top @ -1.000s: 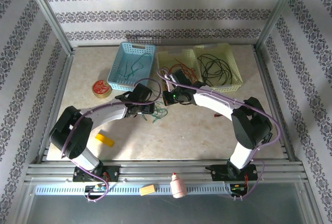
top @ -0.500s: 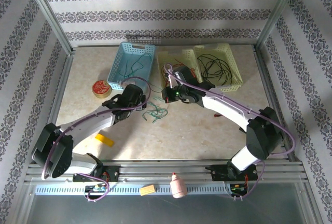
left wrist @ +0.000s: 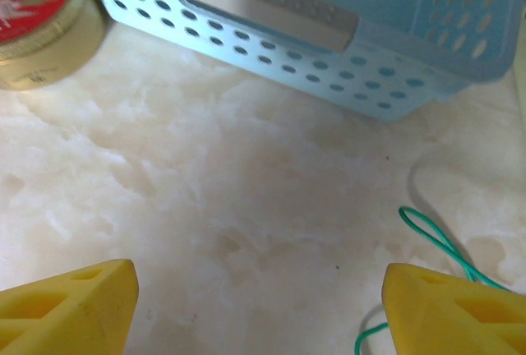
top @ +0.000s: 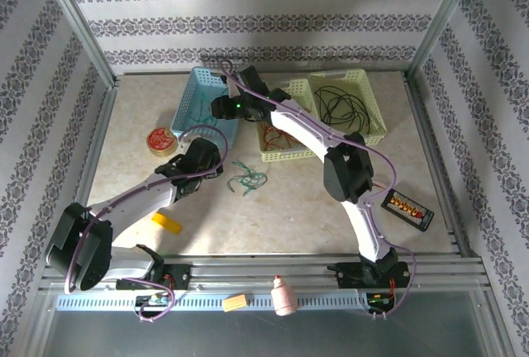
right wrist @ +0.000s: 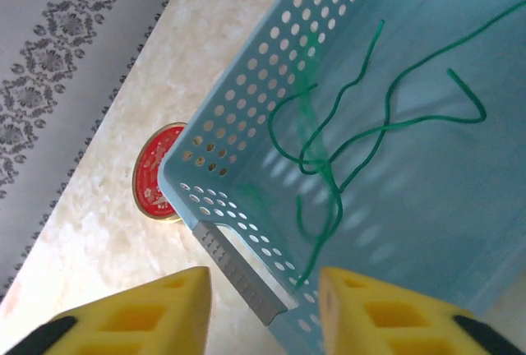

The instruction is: Untangle the cables

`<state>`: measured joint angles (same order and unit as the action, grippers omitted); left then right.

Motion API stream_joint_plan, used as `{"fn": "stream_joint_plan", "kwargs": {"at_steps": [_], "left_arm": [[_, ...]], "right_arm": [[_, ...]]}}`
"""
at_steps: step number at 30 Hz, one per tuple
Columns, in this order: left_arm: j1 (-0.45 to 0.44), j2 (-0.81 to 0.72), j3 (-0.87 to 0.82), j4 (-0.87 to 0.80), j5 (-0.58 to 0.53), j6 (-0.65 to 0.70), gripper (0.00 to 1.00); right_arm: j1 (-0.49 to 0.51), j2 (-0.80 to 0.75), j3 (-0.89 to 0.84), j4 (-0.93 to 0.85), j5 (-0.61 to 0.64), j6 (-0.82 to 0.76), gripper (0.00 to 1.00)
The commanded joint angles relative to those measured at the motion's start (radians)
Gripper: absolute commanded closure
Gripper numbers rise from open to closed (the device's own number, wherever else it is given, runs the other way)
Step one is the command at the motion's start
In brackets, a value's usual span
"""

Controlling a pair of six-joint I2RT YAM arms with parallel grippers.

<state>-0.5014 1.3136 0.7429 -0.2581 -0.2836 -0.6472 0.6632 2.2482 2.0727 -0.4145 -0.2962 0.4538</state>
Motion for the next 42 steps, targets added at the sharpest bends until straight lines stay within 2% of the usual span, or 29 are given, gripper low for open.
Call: {"fn": "stream_joint_plan", "kwargs": {"at_steps": [1,7,10,16,21,30,40,42], "left_arm": [[0.011,0.001,-0.002,0.024,0.086,0.059,0.21],[0.006,0.056,0.024,0.074,0.238,0.186,0.21],[-0.001,0.088,0.034,0.069,0.279,0.207,0.22],[-0.02,0.1,0.015,0.092,0.359,0.229,0.24],[-0.067,0.107,0.005,0.066,0.453,0.299,0.24],[-0.139,0.07,-0.048,0.008,0.538,0.367,0.24],[-0.189,0.138,-0.034,0.022,0.467,0.376,0.27],[-0.19,0.154,-0.025,0.03,0.465,0.379,0.29]], "right_arm": [[-0.002,-0.082,0.006,-0.035,0.014,-0.017,0.54],[-0.003,-0.407,-0.446,0.017,0.037,-0.063,0.54],[-0.001,-0.534,-0.644,-0.001,0.002,-0.066,0.54],[0.005,-0.619,-0.891,0.003,-0.024,-0.044,0.55],[0.008,-0.522,-0.862,-0.043,-0.001,-0.082,0.55],[0.028,-0.363,-0.743,-0.084,0.012,-0.131,0.56],[0.063,-0.209,-0.616,-0.139,0.102,-0.157,0.59],[0.067,-0.196,-0.614,-0.133,0.12,-0.155,0.63]]}}
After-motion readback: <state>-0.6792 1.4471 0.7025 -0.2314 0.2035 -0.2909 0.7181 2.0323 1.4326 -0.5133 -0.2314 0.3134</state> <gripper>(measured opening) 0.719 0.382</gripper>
